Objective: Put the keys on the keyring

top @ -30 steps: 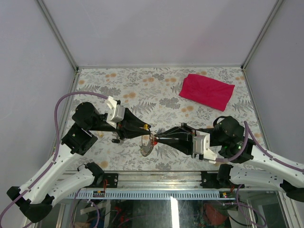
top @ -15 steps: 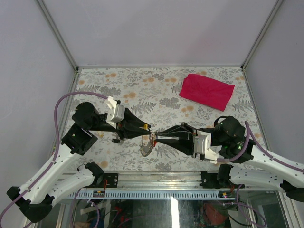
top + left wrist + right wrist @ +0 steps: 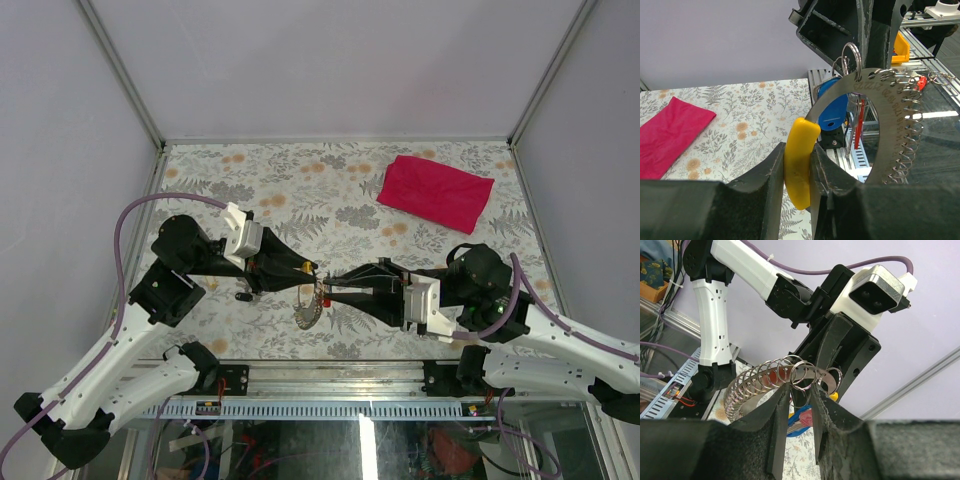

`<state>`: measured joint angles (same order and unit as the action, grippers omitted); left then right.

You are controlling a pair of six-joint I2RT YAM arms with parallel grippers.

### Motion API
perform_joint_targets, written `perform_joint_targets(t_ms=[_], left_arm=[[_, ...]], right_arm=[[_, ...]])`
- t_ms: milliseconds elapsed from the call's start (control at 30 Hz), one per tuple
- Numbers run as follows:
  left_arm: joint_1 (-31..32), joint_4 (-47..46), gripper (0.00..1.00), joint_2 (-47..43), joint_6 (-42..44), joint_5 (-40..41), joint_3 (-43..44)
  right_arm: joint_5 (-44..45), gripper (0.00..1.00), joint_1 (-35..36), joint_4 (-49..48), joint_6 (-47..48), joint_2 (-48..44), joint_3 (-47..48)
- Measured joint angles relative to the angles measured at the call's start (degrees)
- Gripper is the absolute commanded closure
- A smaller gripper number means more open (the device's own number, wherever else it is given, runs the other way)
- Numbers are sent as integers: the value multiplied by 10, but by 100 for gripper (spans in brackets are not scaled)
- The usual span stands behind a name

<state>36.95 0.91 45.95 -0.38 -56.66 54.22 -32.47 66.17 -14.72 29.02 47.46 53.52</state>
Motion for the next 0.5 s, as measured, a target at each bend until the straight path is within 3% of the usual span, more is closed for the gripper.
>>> perform_joint_targets(t_ms=[500], left_arm=[[-1, 0, 100, 0, 0, 0, 0]], right_arm=[[-1, 78, 1, -14, -10, 3, 0]])
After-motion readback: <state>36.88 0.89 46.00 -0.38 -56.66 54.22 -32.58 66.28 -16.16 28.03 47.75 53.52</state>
